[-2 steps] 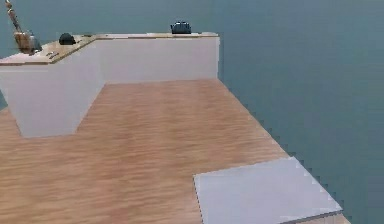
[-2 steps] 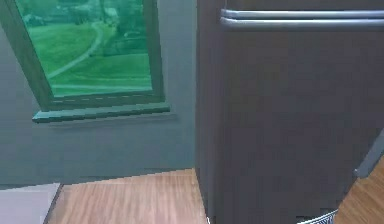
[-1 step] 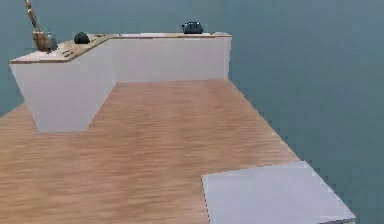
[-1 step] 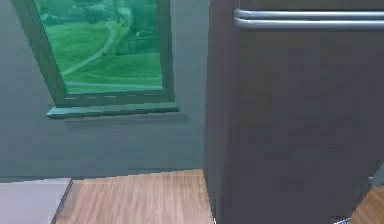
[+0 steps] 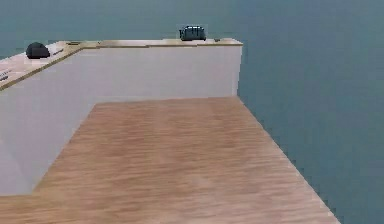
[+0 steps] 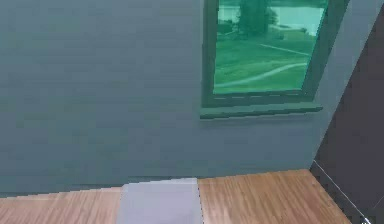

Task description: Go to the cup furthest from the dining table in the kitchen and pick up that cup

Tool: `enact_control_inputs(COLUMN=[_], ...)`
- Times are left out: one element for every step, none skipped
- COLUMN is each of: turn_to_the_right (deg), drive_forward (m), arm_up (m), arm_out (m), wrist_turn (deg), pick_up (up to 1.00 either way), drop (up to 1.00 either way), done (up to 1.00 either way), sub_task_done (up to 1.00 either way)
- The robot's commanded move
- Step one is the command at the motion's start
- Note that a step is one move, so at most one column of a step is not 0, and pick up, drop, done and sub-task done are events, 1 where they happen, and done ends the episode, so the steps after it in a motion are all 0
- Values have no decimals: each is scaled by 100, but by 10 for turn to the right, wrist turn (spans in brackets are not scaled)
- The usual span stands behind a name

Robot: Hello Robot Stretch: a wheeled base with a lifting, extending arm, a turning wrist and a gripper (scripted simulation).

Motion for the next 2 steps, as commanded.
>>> enact_control_inputs(turn_to_the_right=[0,-30], drive_forward=[100,0], arm_up=[0,0], arm_out=[0,0], wrist_turn=[0,0], pick_up=[0,0], drop=[0,0], done=[0,0], sub_task_done=[0,0])
